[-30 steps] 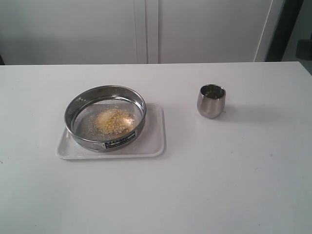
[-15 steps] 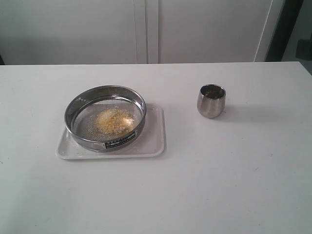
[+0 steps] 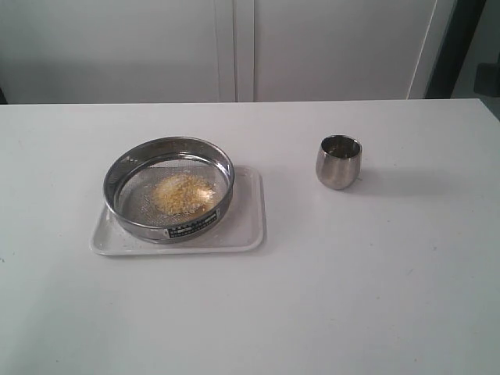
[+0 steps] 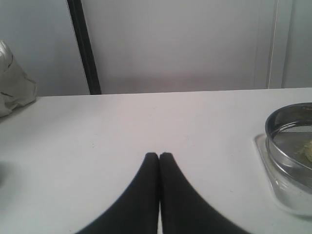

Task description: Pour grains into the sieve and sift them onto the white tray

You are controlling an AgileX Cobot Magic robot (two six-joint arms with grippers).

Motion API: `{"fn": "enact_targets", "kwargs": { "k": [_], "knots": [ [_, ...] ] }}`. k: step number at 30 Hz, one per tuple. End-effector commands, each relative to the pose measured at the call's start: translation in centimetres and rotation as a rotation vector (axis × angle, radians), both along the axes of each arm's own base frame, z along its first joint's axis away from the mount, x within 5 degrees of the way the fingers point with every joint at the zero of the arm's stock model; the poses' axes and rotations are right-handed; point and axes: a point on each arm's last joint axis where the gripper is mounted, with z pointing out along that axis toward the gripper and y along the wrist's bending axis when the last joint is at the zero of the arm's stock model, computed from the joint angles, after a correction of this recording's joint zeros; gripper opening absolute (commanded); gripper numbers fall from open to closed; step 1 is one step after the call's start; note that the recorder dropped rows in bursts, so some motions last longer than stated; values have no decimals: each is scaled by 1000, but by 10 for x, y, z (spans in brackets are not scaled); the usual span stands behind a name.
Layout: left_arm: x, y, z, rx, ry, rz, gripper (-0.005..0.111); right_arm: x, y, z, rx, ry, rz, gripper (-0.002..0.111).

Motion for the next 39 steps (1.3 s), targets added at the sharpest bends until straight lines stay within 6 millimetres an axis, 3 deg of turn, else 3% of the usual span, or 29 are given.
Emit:
{"fn": "enact_targets", "kwargs": {
  "k": [1, 5, 19, 39],
  "knots": [
    [0, 0, -1, -78, -15, -3, 0, -1, -1, 0, -10, -4, -1, 0],
    [0, -1, -2, -103, 19, -11, 0, -1, -1, 0, -10, -4, -1, 0],
    [-10, -6, 37, -100, 50, -50, 0, -1, -1, 0, -10, -6, -1, 0],
    [-10, -5, 42, -95, -2, -42, 0, -1, -1, 0, -10, -4, -1, 0]
  ]
}}
